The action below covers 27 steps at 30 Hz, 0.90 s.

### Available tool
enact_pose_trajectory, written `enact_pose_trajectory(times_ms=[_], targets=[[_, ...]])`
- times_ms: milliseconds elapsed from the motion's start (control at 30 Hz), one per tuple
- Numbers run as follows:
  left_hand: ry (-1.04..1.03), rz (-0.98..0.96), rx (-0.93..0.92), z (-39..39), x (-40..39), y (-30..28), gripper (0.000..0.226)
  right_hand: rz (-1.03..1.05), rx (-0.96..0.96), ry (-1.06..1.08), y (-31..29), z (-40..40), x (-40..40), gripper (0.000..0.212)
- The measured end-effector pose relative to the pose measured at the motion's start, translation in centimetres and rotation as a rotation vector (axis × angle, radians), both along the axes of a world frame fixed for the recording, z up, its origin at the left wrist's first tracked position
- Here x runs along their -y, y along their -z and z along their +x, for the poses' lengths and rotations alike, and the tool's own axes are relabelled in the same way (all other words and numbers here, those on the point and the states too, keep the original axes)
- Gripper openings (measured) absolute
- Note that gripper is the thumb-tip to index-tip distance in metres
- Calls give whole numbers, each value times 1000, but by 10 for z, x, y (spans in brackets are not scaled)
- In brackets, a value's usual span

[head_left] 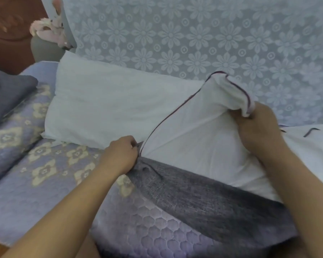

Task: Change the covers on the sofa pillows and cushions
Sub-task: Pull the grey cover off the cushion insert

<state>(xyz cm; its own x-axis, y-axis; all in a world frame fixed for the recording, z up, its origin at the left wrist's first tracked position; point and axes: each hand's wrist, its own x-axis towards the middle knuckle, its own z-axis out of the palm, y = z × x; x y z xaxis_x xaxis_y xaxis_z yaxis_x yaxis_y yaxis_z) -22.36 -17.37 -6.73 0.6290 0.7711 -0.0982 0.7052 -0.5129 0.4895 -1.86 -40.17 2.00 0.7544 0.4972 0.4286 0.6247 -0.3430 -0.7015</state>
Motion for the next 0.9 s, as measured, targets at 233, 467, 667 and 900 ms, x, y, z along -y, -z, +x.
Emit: enact_pose_trajectory(times_ms=[233, 467, 667, 900], targets=[[-139, -474, 105, 0, 22, 19, 47, -153, -2, -216, 34, 6, -56, 22], [-136, -622, 247, -23, 24, 35, 22, -387, 48, -295, 40, -3, -82, 27], [-59, -457, 201, -12, 29, 34, 27, -145, 907, -569, 22, -99, -120, 55], [-22, -299, 37, -9, 26, 35, 36, -1028, 1196, -659, 42, -80, -142, 66]])
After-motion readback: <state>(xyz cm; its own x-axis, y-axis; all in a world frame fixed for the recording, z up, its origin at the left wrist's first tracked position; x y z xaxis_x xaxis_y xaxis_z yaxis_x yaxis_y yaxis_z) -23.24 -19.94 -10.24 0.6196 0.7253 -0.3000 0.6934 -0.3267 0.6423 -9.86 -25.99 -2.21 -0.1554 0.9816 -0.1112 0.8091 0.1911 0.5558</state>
